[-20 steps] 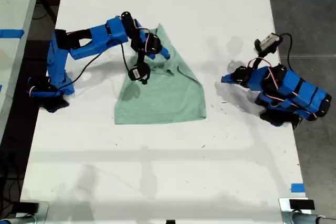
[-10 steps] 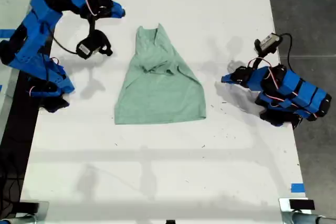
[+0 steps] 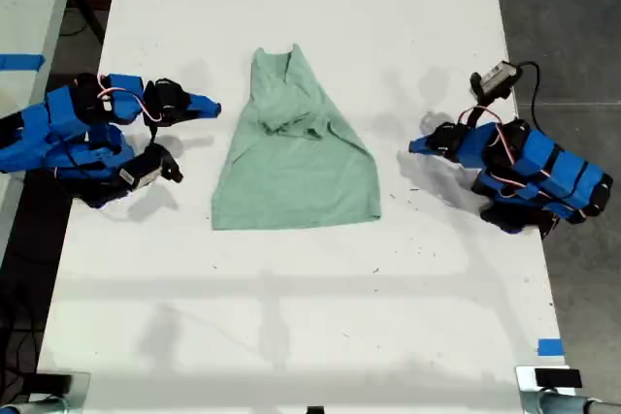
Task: Fold t shirt
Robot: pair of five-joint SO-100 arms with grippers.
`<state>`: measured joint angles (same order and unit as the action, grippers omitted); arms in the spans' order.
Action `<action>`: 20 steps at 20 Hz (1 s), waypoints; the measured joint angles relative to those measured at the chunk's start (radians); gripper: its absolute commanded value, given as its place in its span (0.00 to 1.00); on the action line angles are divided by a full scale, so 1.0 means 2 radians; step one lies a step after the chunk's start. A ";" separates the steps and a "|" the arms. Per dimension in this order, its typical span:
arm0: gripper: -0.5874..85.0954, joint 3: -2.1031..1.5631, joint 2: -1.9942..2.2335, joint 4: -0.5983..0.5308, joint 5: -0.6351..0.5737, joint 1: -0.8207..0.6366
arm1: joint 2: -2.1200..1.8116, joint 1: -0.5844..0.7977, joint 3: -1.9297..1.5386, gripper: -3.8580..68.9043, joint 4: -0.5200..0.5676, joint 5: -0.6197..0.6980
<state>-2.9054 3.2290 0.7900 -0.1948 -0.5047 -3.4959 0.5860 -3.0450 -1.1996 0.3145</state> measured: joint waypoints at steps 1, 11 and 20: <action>0.01 -0.057 0.041 -0.005 -0.004 0.005 | -0.001 0.000 0.000 0.09 0.000 0.000; 0.01 -0.143 0.182 0.050 -0.013 -0.006 | -0.001 0.001 0.000 0.09 0.000 0.000; 0.01 -0.143 0.182 0.050 -0.013 -0.012 | -0.001 0.001 0.000 0.09 0.000 0.000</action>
<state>-3.1907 3.5926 0.8897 -0.2209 -0.5292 -3.4975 0.5875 -3.0450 -1.1996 0.3145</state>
